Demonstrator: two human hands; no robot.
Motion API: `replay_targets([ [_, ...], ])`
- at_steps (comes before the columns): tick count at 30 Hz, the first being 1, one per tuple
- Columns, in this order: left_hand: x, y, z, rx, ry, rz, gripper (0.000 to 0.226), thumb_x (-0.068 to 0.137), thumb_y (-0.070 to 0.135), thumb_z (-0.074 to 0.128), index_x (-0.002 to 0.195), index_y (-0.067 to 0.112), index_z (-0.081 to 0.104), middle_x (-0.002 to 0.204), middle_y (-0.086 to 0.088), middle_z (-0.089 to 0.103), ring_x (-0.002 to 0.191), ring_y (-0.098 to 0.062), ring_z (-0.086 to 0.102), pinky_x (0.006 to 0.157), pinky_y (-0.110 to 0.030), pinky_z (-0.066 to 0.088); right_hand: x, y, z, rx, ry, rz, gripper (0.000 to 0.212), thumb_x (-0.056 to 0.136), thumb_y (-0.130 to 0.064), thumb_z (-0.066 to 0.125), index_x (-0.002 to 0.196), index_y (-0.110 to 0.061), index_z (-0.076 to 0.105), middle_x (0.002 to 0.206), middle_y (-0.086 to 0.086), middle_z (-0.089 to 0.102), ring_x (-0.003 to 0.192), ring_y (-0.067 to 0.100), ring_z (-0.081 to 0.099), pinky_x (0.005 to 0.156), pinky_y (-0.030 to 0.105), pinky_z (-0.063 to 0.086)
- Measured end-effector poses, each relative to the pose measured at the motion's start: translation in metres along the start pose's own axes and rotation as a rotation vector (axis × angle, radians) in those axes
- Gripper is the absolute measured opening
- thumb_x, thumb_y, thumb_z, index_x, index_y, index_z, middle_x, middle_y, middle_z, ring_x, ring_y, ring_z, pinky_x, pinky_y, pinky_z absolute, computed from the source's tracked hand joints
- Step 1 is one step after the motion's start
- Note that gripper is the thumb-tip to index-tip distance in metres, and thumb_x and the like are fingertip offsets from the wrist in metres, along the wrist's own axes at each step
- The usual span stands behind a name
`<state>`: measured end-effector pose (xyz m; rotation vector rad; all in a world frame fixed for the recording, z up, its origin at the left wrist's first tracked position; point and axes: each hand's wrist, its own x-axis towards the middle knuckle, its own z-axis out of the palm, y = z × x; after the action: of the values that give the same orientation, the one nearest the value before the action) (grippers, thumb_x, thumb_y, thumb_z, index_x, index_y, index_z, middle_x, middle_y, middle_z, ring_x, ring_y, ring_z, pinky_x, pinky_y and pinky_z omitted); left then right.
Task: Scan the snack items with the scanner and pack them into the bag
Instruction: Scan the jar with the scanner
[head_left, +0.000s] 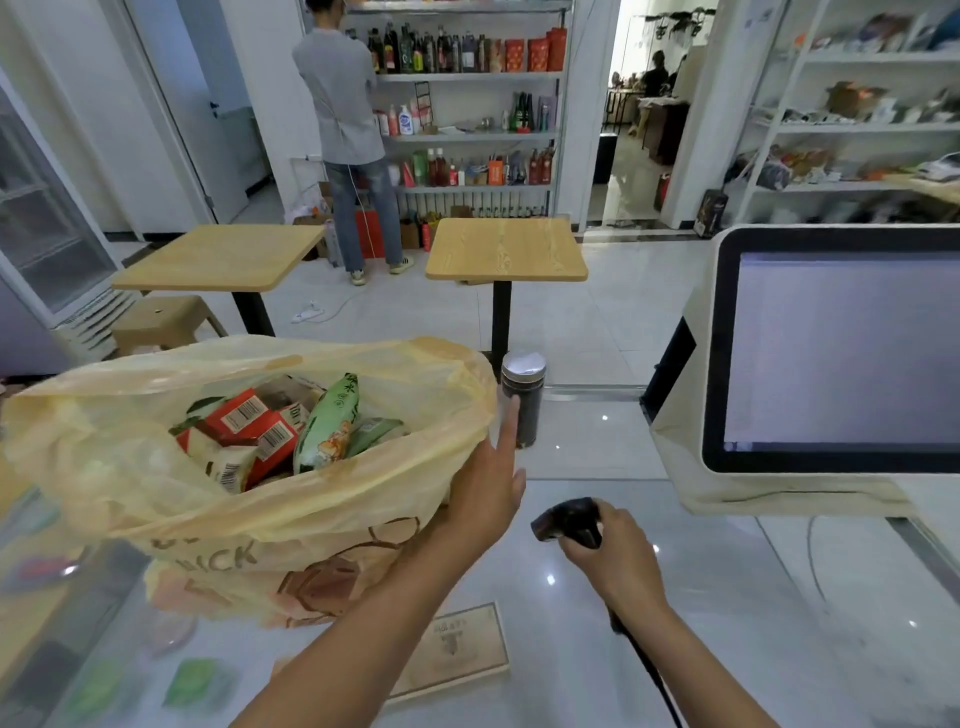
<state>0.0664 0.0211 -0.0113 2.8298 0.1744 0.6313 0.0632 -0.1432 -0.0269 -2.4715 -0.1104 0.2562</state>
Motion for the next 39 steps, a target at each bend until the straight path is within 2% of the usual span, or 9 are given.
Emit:
replay_targets([
  [5, 0.089, 0.012, 0.008, -0.218, 0.098, -0.109, 0.092, 0.084, 0.035, 0.067, 0.149, 0.034, 0.003, 0.156, -0.008, -0.013, 0.145, -0.031, -0.002, 0.117, -0.046, 0.014, 0.005, 0.007, 0.002, -0.04, -0.066, 0.168, 0.055, 0.084, -0.057, 0.053, 0.124, -0.021, 0.041, 0.092, -0.001, 0.067, 0.076, 0.019, 0.069, 0.067, 0.031, 0.053],
  [11, 0.109, 0.006, 0.01, -0.543, -0.123, -0.266, 0.059, 0.089, 0.03, 0.063, 0.141, 0.021, 0.036, 0.13, -0.011, 0.034, 0.119, -0.031, 0.046, 0.102, -0.03, 0.036, 0.002, 0.015, -0.019, 0.621, -0.351, 0.435, 0.038, 0.087, -0.036, 0.066, 0.104, -0.005, 0.052, 0.057, 0.012, 0.059, 0.044, 0.024, 0.06, 0.038, 0.019, 0.039],
  [15, 0.082, 0.013, -0.006, -0.633, -0.115, -0.42, 0.065, 0.089, 0.032, 0.062, 0.142, 0.012, 0.031, 0.137, -0.012, 0.038, 0.129, -0.03, 0.038, 0.103, -0.028, 0.027, 0.002, 0.028, -0.033, 0.668, -0.286, 0.463, 0.033, 0.089, -0.033, 0.065, 0.1, -0.003, 0.057, 0.049, 0.007, 0.047, 0.036, 0.018, 0.047, 0.037, 0.018, 0.033],
  [19, 0.034, 0.006, 0.003, -0.46, -0.343, -0.55, 0.058, 0.09, 0.056, 0.045, 0.127, 0.012, 0.035, 0.11, -0.01, 0.056, 0.096, -0.028, 0.06, 0.087, -0.041, 0.051, 0.003, 0.044, -0.051, 0.74, -0.224, 0.502, 0.036, 0.089, -0.035, 0.063, 0.104, -0.003, 0.056, 0.05, 0.006, 0.044, 0.039, 0.018, 0.042, 0.041, 0.021, 0.031],
  [21, 0.004, 0.008, 0.013, -0.245, -0.496, -0.501, 0.058, 0.094, 0.058, 0.032, 0.128, 0.011, 0.035, 0.11, -0.012, 0.06, 0.096, -0.028, 0.061, 0.08, -0.036, 0.051, 0.001, 0.05, -0.06, 0.772, -0.196, 0.514, 0.038, 0.09, -0.034, 0.063, 0.106, -0.001, 0.056, 0.049, 0.006, 0.044, 0.039, 0.018, 0.042, 0.04, 0.022, 0.032],
  [25, -0.038, 0.019, 0.033, 0.037, -0.089, -0.127, 0.04, 0.082, 0.04, 0.065, 0.111, 0.011, 0.063, 0.111, -0.011, 0.061, 0.096, -0.026, 0.059, 0.068, -0.03, 0.053, -0.011, 0.055, -0.076, 0.785, -0.199, 0.527, 0.037, 0.09, -0.037, 0.062, 0.104, -0.003, 0.057, 0.049, 0.006, 0.043, 0.038, 0.018, 0.04, 0.041, 0.021, 0.03],
  [29, -0.054, 0.022, 0.048, 0.091, -0.144, 0.359, 0.07, 0.069, 0.071, 0.057, 0.116, 0.019, 0.054, 0.112, -0.001, 0.058, 0.093, -0.02, 0.056, 0.077, -0.035, 0.051, -0.021, 0.048, -0.094, 0.781, -0.192, 0.486, 0.035, 0.09, -0.039, 0.061, 0.101, -0.006, 0.057, 0.055, 0.007, 0.052, 0.038, 0.018, 0.043, 0.04, 0.021, 0.034],
  [33, -0.034, 0.022, 0.037, 0.131, -0.343, 0.269, 0.069, 0.073, 0.057, 0.068, 0.126, 0.019, 0.046, 0.111, -0.002, 0.052, 0.096, -0.022, 0.055, 0.068, -0.032, 0.039, -0.03, 0.031, -0.114, 0.787, -0.213, 0.407, 0.036, 0.091, -0.033, 0.059, 0.107, -0.001, 0.054, 0.055, 0.007, 0.05, 0.039, 0.015, 0.04, 0.039, 0.023, 0.031],
  [39, -0.008, 0.012, 0.029, 0.019, -0.561, 0.167, 0.063, 0.083, 0.054, 0.058, 0.133, 0.02, 0.037, 0.122, -0.003, 0.049, 0.107, -0.023, 0.051, 0.077, -0.034, 0.042, -0.047, -0.009, -0.136, 0.737, -0.333, 0.374, 0.08, 0.07, -0.074, 0.052, 0.107, -0.004, 0.06, 0.053, 0.002, 0.04, 0.038, 0.012, 0.033, 0.036, 0.022, 0.029],
])
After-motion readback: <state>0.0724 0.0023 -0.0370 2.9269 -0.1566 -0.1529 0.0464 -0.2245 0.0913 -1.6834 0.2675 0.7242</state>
